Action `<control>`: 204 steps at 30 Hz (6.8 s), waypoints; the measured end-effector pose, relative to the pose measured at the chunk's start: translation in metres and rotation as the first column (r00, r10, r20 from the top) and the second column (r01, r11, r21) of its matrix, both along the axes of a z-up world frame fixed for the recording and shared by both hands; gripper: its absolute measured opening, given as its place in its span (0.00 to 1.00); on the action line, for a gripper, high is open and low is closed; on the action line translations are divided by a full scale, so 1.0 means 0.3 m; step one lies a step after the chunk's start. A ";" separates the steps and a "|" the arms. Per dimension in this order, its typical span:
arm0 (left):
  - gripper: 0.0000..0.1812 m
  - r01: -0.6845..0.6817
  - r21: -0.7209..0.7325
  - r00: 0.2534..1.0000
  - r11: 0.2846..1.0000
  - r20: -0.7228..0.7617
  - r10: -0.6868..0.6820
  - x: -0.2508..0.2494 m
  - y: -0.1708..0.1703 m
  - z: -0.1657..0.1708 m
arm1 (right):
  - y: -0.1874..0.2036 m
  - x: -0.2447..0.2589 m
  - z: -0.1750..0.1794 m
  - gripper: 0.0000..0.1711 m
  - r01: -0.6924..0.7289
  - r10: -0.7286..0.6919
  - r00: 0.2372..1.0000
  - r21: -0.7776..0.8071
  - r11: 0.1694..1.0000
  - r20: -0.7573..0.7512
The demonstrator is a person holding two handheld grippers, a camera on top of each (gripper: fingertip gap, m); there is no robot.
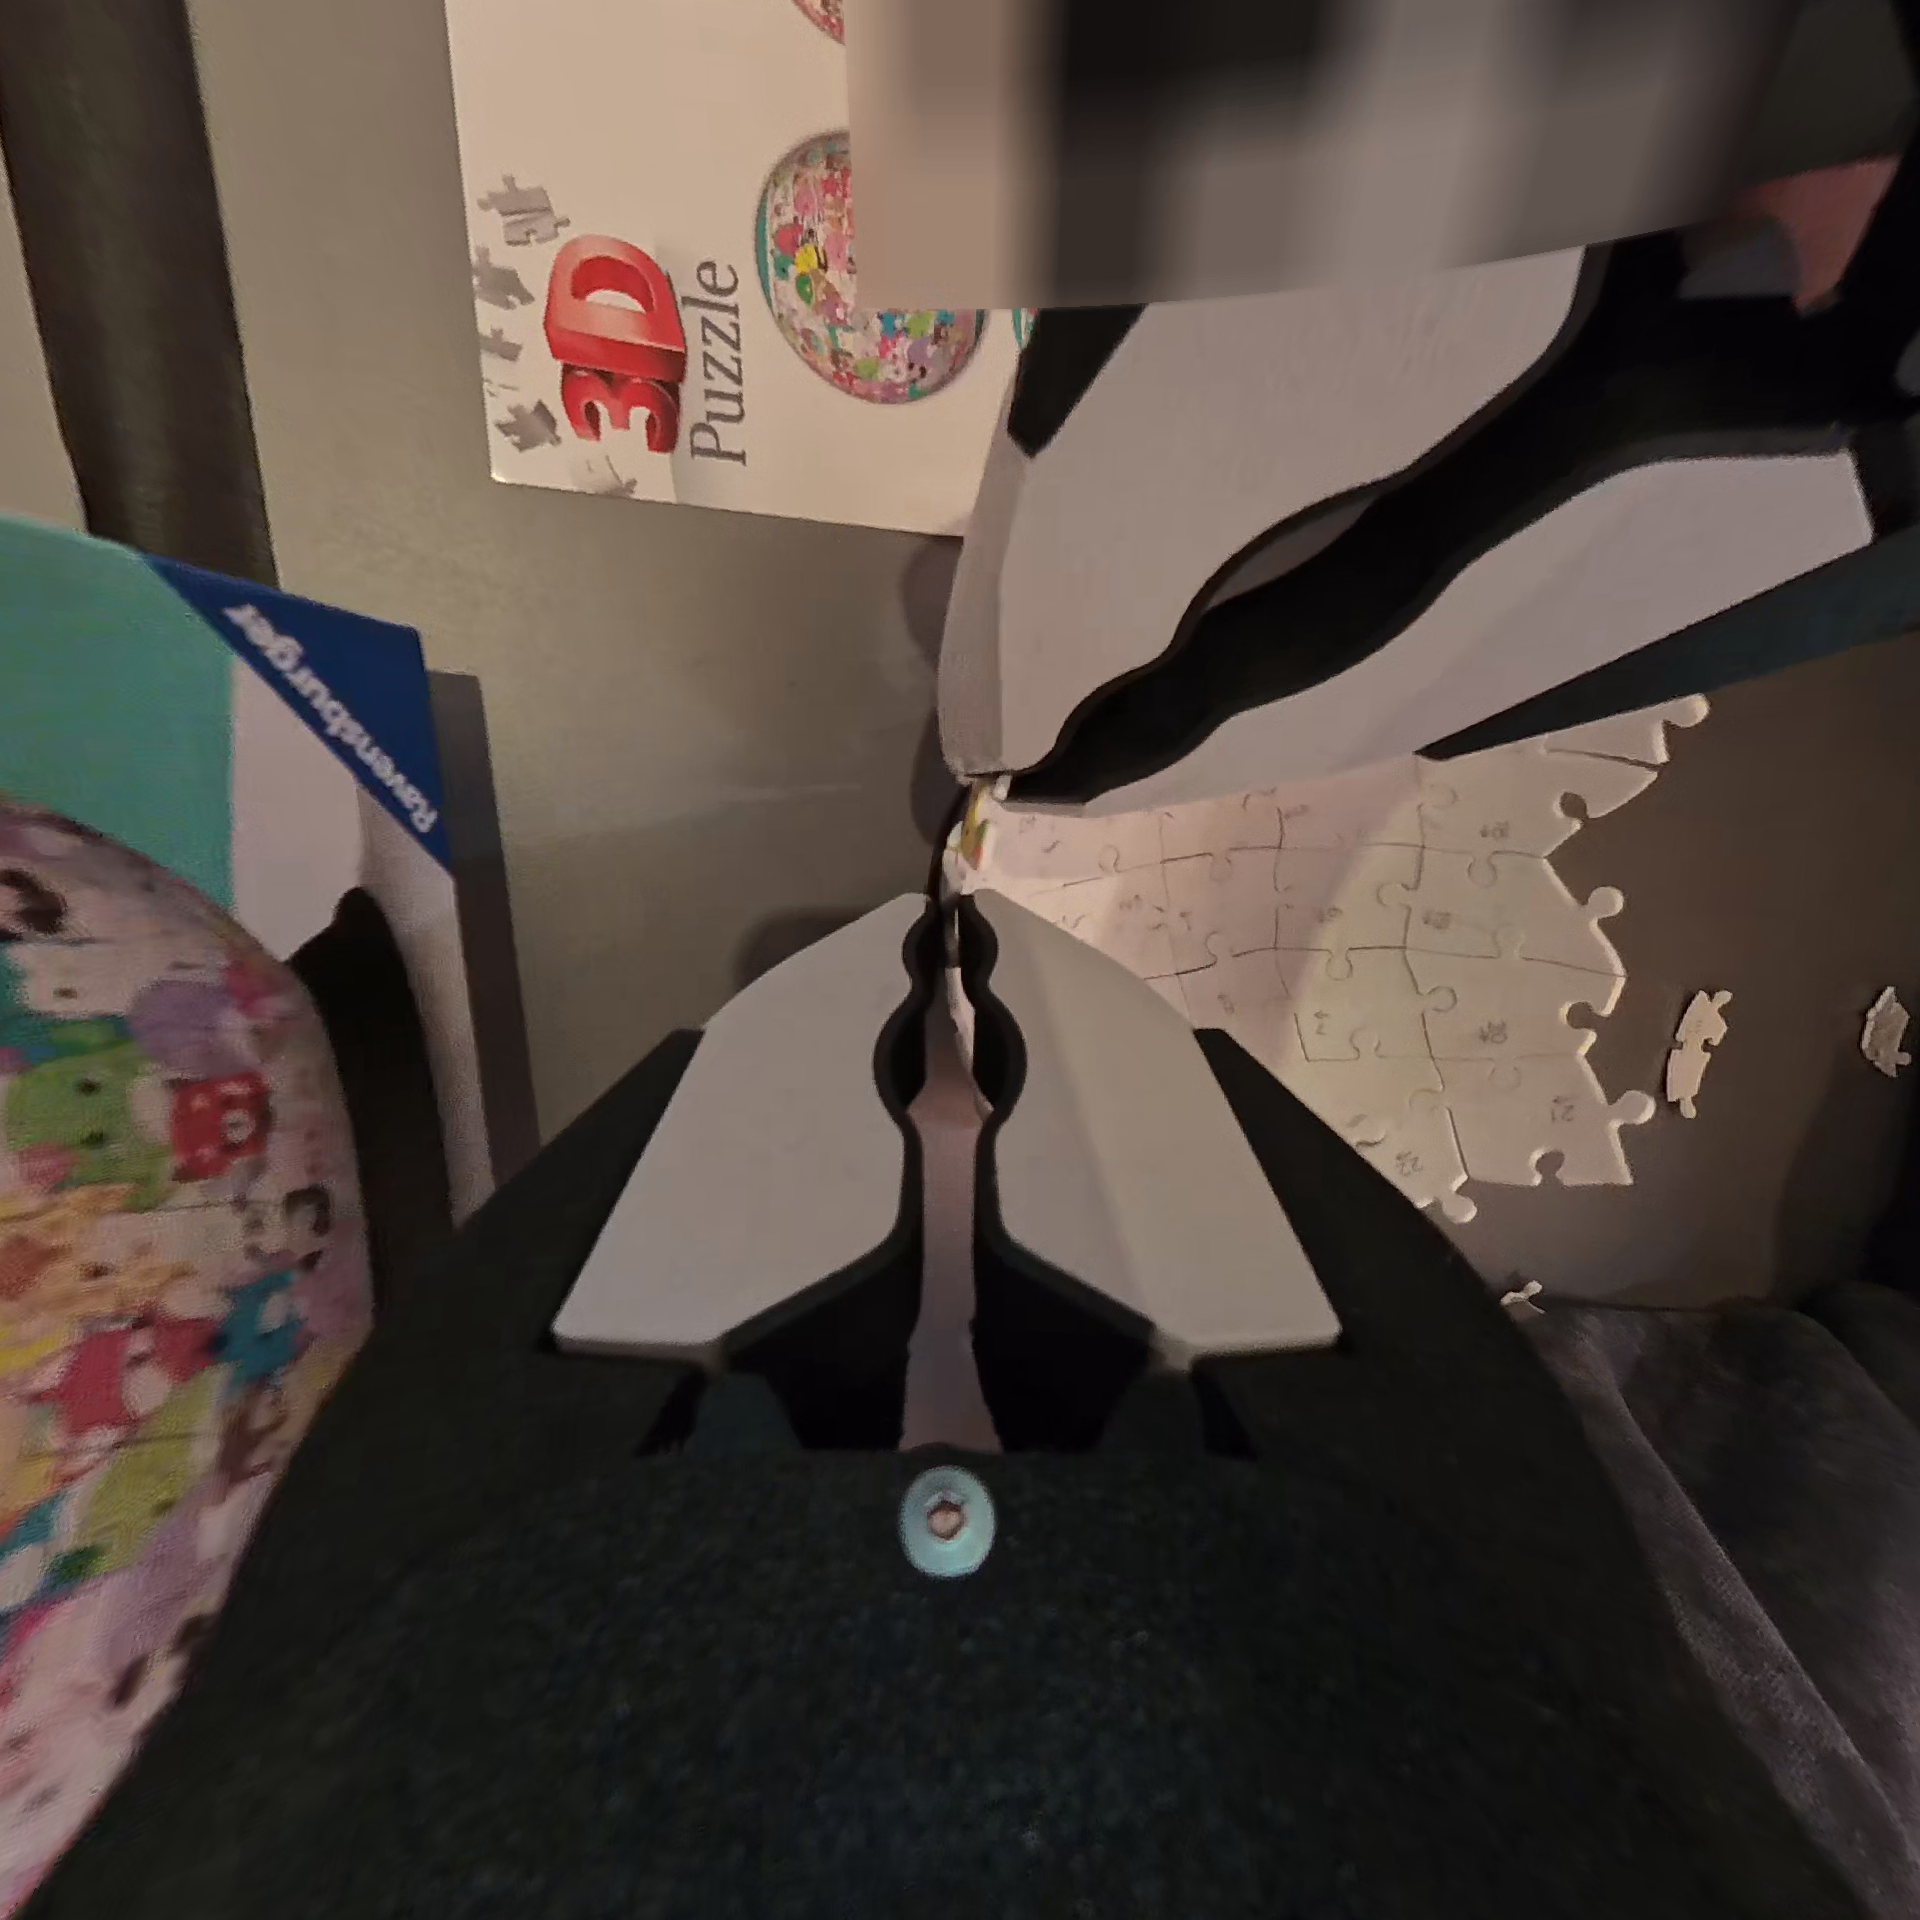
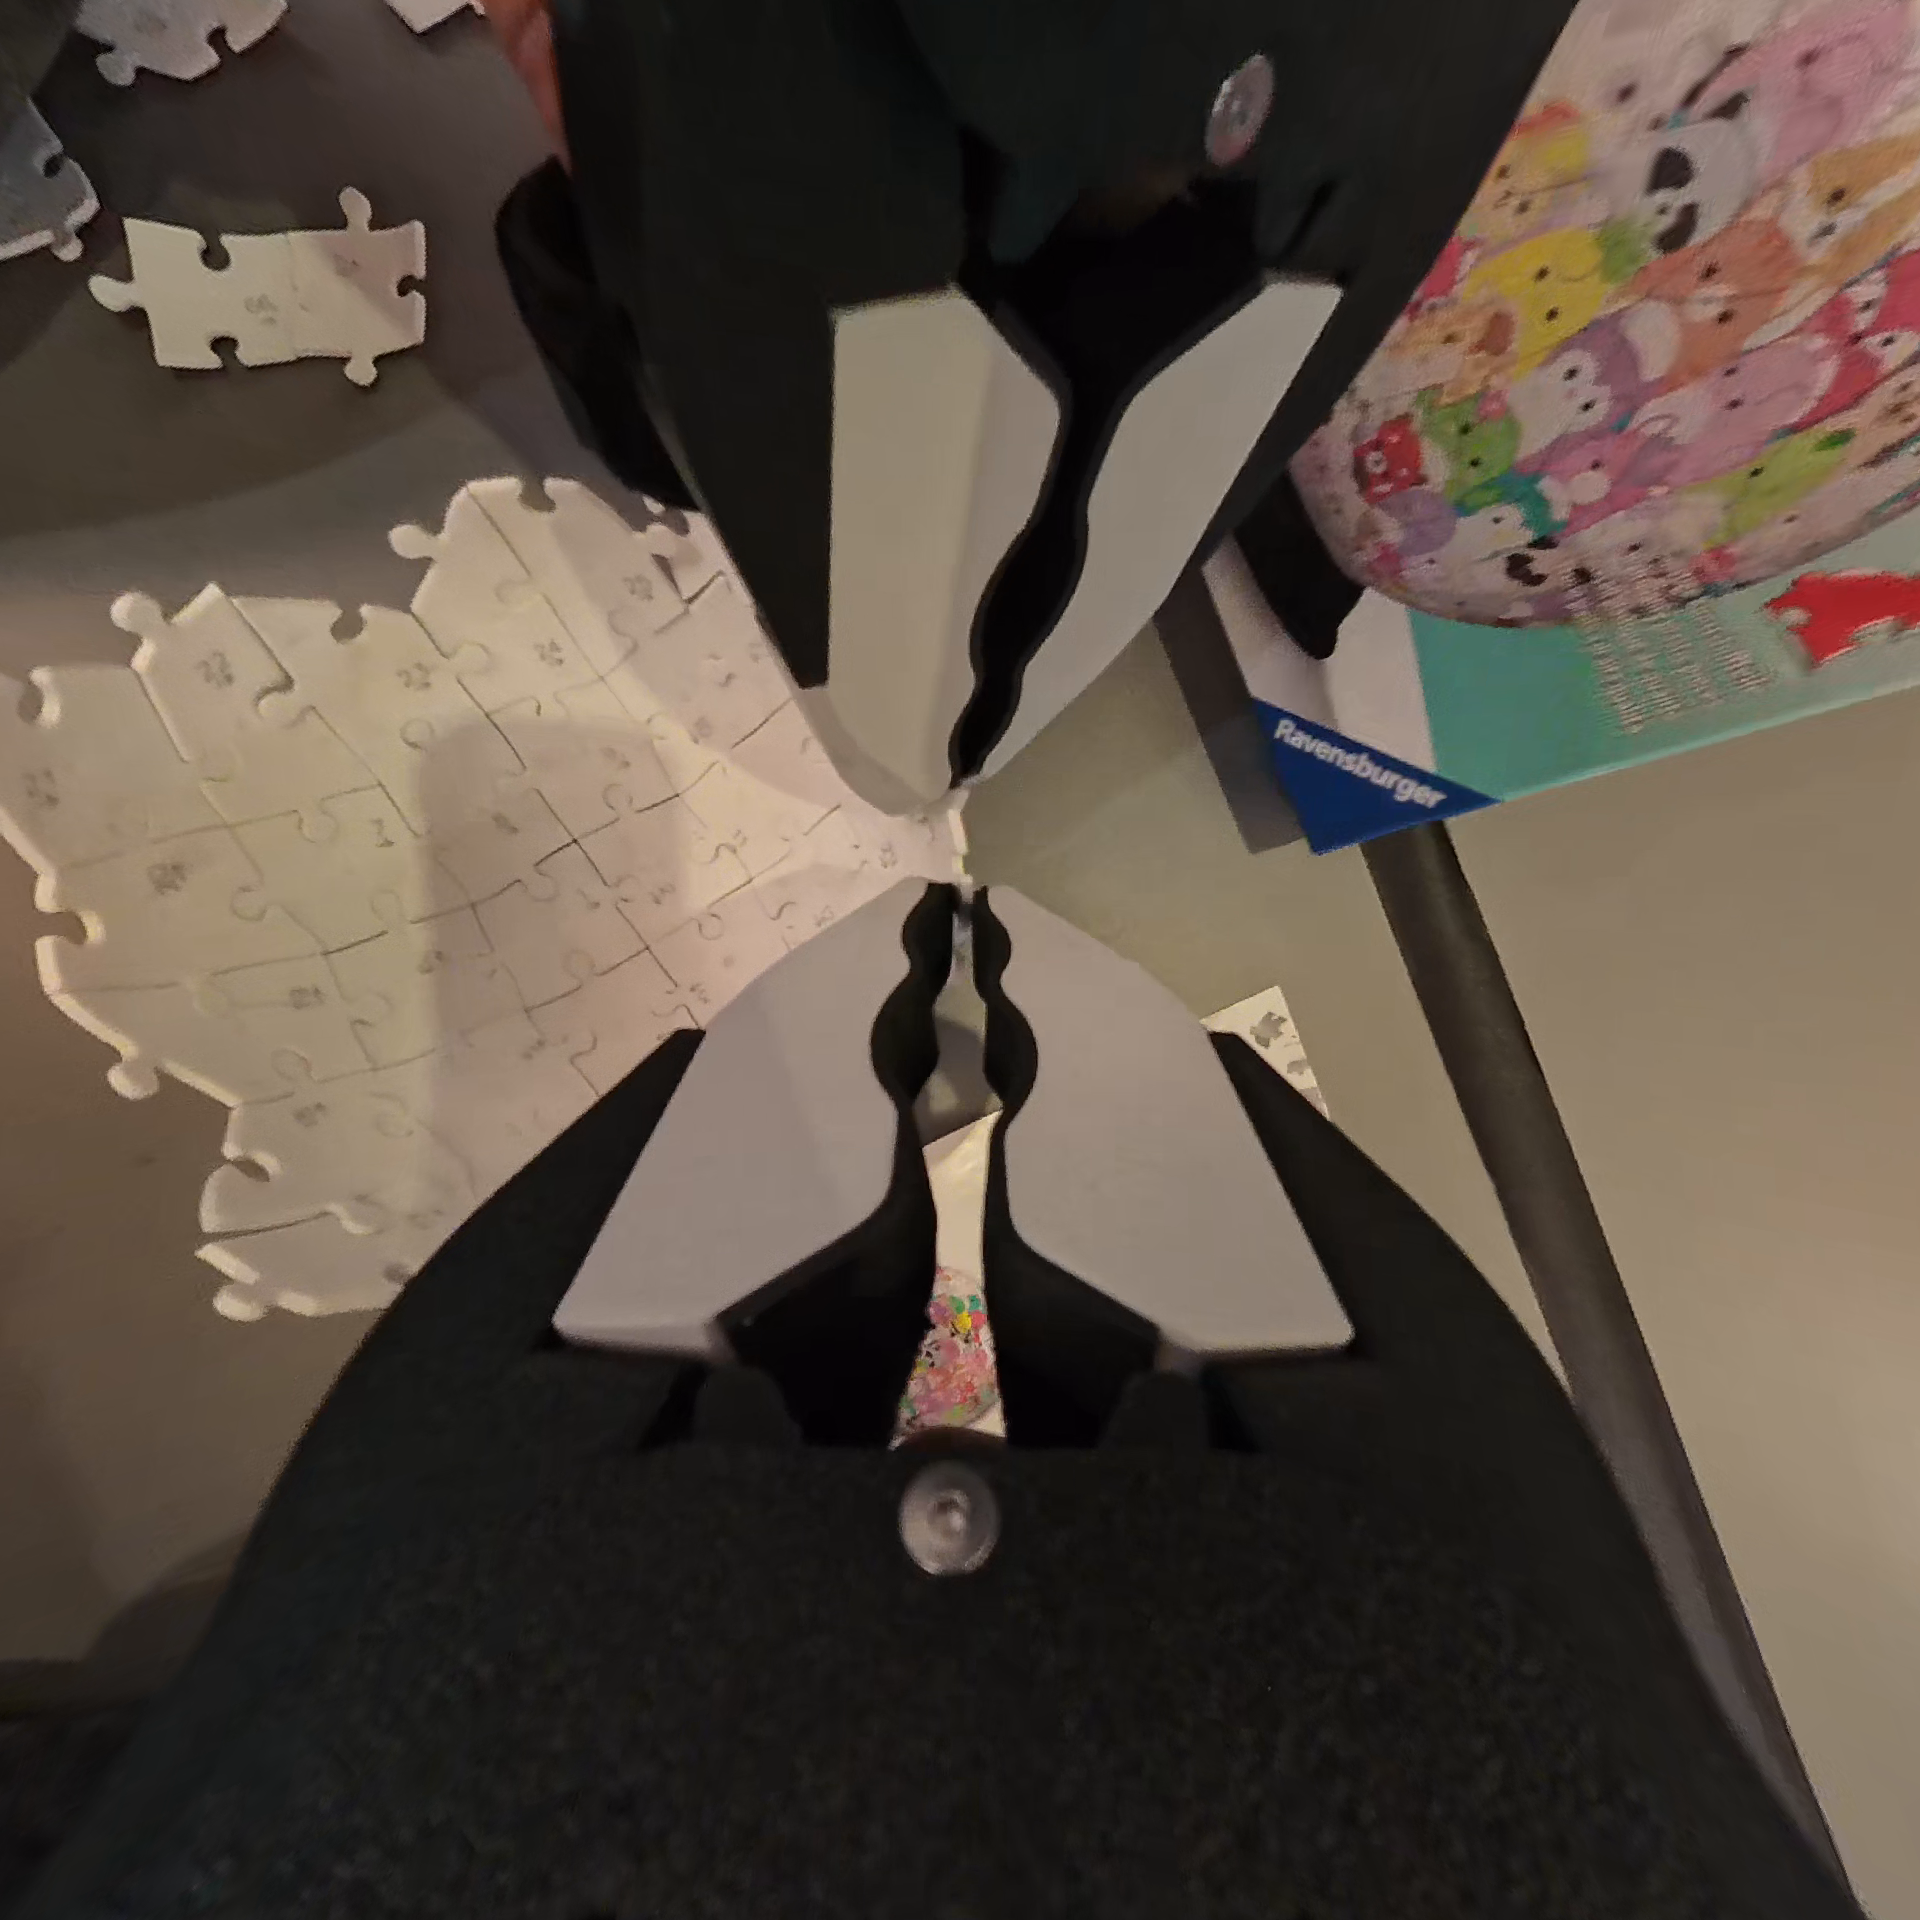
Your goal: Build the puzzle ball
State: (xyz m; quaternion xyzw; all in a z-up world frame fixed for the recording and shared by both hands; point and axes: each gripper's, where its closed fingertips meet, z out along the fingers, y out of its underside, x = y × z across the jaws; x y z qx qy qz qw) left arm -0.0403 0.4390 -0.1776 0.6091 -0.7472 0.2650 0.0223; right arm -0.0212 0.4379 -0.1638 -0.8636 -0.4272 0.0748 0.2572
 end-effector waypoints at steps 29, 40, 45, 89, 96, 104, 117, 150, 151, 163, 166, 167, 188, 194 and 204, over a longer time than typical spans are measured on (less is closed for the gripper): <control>0.03 -0.011 -0.029 1.000 1.000 0.029 0.012 0.024 0.003 0.004 | 0.014 0.018 -0.004 0.02 0.048 -0.048 0.999 -0.010 0.999 -0.021; 0.02 -0.009 -0.008 0.999 1.000 0.032 0.010 0.035 0.001 0.000 | 0.014 0.015 -0.006 0.02 0.036 -0.037 0.997 -0.018 0.999 -0.072; 0.02 -0.006 -0.007 1.000 1.000 0.018 0.006 0.029 0.000 -0.006 | 0.018 0.012 -0.012 0.03 0.014 -0.014 0.996 -0.001 1.000 -0.087; 0.02 -0.014 0.004 1.000 1.000 0.009 0.014 0.010 0.000 0.007 | -0.021 0.015 -0.046 0.04 0.016 -0.079 0.938 -0.188 0.982 -0.336; 0.02 -0.016 0.015 1.000 1.000 0.006 0.016 0.008 0.002 0.008 | -0.021 0.004 -0.054 0.02 0.019 -0.094 0.933 -0.215 0.976 -0.346; 0.02 -0.020 0.028 1.000 0.999 0.011 0.020 0.011 0.005 0.010 | -0.017 0.005 -0.053 0.02 0.027 -0.124 0.912 -0.246 0.969 -0.390; 0.02 -0.010 0.017 1.000 1.000 0.001 0.010 0.008 -0.003 0.006 | -0.021 -0.023 -0.074 0.04 -0.024 -0.077 0.913 -0.241 0.970 -0.400; 0.02 -0.022 -0.028 0.998 0.999 -0.056 0.021 -0.034 -0.007 -0.013 | -0.005 0.029 0.054 0.18 0.032 -0.086 0.900 -0.132 0.991 -0.427; 0.02 -0.025 -0.031 0.998 0.999 -0.054 0.024 -0.036 -0.007 -0.012 | 0.007 0.048 0.084 0.18 0.070 -0.102 0.911 -0.095 0.993 -0.400; 0.02 -0.079 -0.046 0.996 0.996 -0.038 0.077 -0.061 -0.002 -0.007 | -0.030 0.033 0.068 0.14 0.005 -0.014 0.972 -0.041 0.999 -0.234; 0.02 -0.082 -0.037 0.996 0.996 -0.024 0.081 -0.049 0.000 0.005 | -0.022 0.018 0.007 0.11 -0.026 -0.001 0.960 -0.092 0.995 -0.281; 0.03 -0.082 -0.031 0.997 0.996 -0.015 0.081 -0.044 0.001 0.011 | -0.018 0.016 0.000 0.10 -0.027 -0.007 0.950 -0.103 0.994 -0.313; 0.01 -0.038 0.056 0.995 0.998 0.092 0.032 0.034 0.006 0.029 | -0.010 -0.014 -0.060 0.02 -0.055 -0.048 0.882 -0.205 0.977 -0.468; 0.01 -0.018 0.070 0.996 0.997 0.090 0.011 0.032 0.002 0.019 | -0.016 -0.016 -0.070 0.02 -0.070 -0.033 0.885 -0.203 0.977 -0.464; 0.01 -0.011 0.058 0.996 0.998 0.085 0.006 0.026 -0.001 0.021 | -0.023 -0.020 -0.067 0.02 -0.092 -0.008 0.882 -0.187 0.978 -0.472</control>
